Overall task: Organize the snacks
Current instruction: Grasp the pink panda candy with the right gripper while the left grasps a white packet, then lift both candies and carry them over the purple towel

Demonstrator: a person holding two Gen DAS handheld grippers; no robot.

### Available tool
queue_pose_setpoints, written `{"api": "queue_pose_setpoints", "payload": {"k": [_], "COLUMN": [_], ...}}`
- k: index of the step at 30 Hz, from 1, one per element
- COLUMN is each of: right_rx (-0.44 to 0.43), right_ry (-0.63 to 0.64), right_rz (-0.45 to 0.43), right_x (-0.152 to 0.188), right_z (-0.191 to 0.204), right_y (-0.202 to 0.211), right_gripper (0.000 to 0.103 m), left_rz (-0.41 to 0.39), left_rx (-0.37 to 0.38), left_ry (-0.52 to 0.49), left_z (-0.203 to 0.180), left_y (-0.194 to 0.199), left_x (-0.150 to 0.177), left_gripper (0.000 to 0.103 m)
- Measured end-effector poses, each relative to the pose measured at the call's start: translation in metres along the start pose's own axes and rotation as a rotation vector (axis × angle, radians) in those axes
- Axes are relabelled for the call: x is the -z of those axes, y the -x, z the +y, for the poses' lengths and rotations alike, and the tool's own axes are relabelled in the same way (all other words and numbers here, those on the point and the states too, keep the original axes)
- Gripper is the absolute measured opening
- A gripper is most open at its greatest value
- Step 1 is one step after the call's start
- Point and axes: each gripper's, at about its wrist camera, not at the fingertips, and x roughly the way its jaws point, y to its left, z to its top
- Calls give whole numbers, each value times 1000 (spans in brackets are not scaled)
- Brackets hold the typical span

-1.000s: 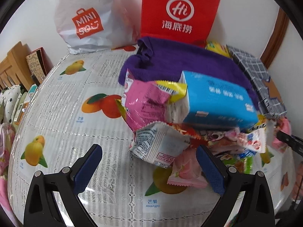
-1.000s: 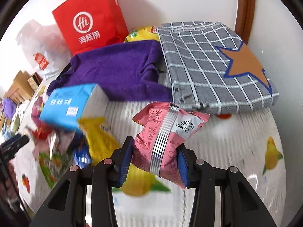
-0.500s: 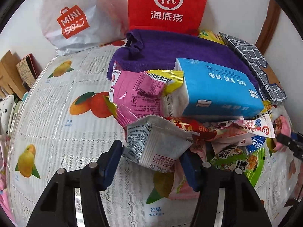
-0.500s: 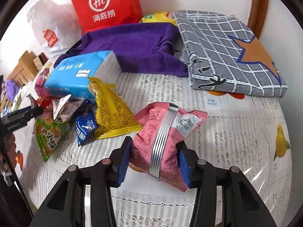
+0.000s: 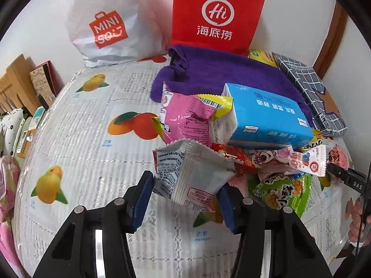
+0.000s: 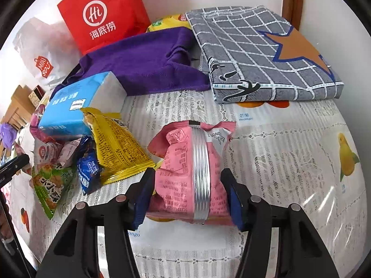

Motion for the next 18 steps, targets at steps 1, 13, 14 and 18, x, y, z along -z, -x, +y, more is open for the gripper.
{"api": "queue_pose_setpoints", "payload": {"k": [1, 13, 14, 18], "right_rx": [-4, -9, -6, -2], "right_ry": [-2, 24, 31, 53], "right_rz": [-9, -133, -144, -187], "right_x": [1, -9, -11, -26], "right_z": [0, 27, 31, 49], "right_y": [4, 68, 73, 89], "right_gripper": [57, 57, 57, 57], "left_rz": [-3, -36, -43, -70], "left_rx": [3, 145, 150, 169], "left_ry": [2, -14, -27, -66], "left_z": [1, -19, -24, -34], "left_y": [2, 38, 41, 52], "left_x": [0, -17, -22, -39], "left_gripper": [51, 51, 51, 51]}}
